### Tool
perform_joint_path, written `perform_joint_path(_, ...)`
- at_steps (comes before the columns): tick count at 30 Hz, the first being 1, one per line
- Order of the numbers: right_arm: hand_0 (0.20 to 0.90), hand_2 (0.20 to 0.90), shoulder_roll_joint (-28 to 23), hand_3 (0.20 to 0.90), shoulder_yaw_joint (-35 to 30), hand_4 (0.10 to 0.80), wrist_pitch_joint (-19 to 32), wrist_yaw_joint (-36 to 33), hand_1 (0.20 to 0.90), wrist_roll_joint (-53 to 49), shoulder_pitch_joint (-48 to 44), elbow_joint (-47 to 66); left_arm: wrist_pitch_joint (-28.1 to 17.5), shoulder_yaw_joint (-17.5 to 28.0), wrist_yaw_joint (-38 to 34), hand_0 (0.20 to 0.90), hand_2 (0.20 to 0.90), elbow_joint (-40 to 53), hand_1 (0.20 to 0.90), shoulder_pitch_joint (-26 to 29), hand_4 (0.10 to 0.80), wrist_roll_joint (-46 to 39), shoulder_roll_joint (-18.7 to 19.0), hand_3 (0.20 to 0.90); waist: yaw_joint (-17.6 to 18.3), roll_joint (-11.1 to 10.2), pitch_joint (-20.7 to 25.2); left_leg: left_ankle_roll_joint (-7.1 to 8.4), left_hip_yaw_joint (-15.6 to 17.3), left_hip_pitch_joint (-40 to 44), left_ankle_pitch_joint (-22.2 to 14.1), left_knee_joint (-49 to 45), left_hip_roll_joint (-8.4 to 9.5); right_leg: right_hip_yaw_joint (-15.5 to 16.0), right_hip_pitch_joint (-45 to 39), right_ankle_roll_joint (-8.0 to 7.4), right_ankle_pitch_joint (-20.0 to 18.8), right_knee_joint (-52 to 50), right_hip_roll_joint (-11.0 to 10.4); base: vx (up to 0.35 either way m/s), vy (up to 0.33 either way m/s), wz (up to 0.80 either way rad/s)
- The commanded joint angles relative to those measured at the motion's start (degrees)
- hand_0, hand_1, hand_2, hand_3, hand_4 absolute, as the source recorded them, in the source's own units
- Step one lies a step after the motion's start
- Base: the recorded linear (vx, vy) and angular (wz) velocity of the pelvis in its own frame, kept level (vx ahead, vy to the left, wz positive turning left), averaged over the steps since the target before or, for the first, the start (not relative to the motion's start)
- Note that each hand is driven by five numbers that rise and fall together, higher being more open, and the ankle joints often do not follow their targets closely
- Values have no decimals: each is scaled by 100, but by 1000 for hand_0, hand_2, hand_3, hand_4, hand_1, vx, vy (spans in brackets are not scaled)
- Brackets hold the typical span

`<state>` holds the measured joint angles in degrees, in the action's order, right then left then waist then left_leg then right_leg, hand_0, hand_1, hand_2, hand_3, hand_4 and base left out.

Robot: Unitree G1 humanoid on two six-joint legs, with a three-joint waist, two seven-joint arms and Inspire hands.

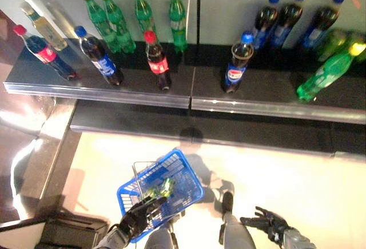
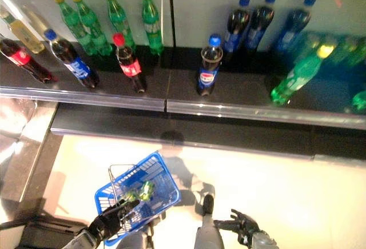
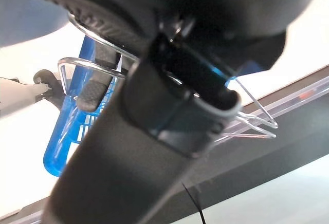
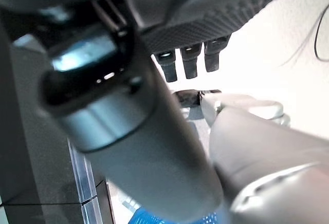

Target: Pick up the drink and place into the basket.

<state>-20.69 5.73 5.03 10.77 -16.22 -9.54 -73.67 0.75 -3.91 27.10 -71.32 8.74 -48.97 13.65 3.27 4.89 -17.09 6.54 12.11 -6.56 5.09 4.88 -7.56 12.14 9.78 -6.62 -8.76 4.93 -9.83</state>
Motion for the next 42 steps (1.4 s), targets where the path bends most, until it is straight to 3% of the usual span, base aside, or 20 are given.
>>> perform_joint_path(1, 900, 900, -170, 900, 233, 800, 67, -86, 900, -259, -165, -148, -302, -47, 393, 300, 300, 29, 300, 184, 100, -505, 282, 200, -81, -138, -133, -117, -345, -398, 45, 12, 169, -113, 64, -166, 179, -151, -310, 0, 0, 0)
perform_joint_path(7, 900, 900, -246, 900, 264, 800, 199, -46, 900, -396, -281, -106, -317, -167, 442, 300, 300, 52, 300, 343, 100, -692, 305, 200, -100, -108, -281, -133, -394, -509, 71, 12, 191, -184, 231, -152, 315, -403, -357, -85, 21, 3)
perform_joint_path(8, 900, 900, -345, 900, 381, 800, 722, -114, 900, -687, -541, 210, -330, -360, 439, 300, 300, 270, 300, 611, 100, -1101, 347, 200, -111, -87, -618, -121, -553, -1109, -110, -969, 94, -294, 854, -26, 709, -1453, -480, -325, 8, 6)
perform_joint_path(10, 900, 900, -334, 900, 461, 800, 1201, -166, 900, -709, -615, 412, -298, -376, 326, 300, 300, 324, 300, 661, 100, -1162, 420, 200, -108, -161, -658, -100, -629, -1360, -297, -1502, -30, -301, 1058, 14, 862, -1827, -512, -225, -57, 9)
perform_joint_path(15, 900, 900, -394, 900, 768, 800, 1795, -400, 900, -656, -787, 1493, -201, -377, 99, 300, 300, 503, 300, 717, 100, -1239, 638, 200, -149, -286, -684, -134, -765, -1681, -447, -1941, -122, -328, 1335, 36, 985, -2198, -465, -67, -94, 1)
perform_joint_path(21, 900, 900, -657, 900, 1004, 800, 1574, -1222, 900, -535, -850, 4079, -226, -397, -127, 300, 300, 966, 300, 488, 100, -1273, 662, 200, -128, -344, -672, -192, -771, -1827, -499, -2061, -109, -366, 1523, 34, 1026, -2361, -428, -24, -39, 5)
perform_joint_path(27, 900, 900, -825, 900, 711, 800, 1823, -1501, 900, -346, -1209, 5494, -348, -375, -101, 300, 300, 1071, 300, 358, 100, -1321, 553, 200, -73, -305, -722, -224, -728, -1796, -448, -1883, -84, -437, 1536, 9, 1000, -2242, -385, -10, 21, 2)
perform_joint_path(42, 900, 900, -1281, 900, -100, 800, 2412, -1981, 900, -544, -1510, 6809, -387, -161, 246, 300, 300, 852, 300, 208, 100, -1240, 444, 200, -8, -209, -776, -183, -551, -1644, -449, -1831, -104, -427, 1302, 6, 1008, -2058, -478, 20, 35, 0)
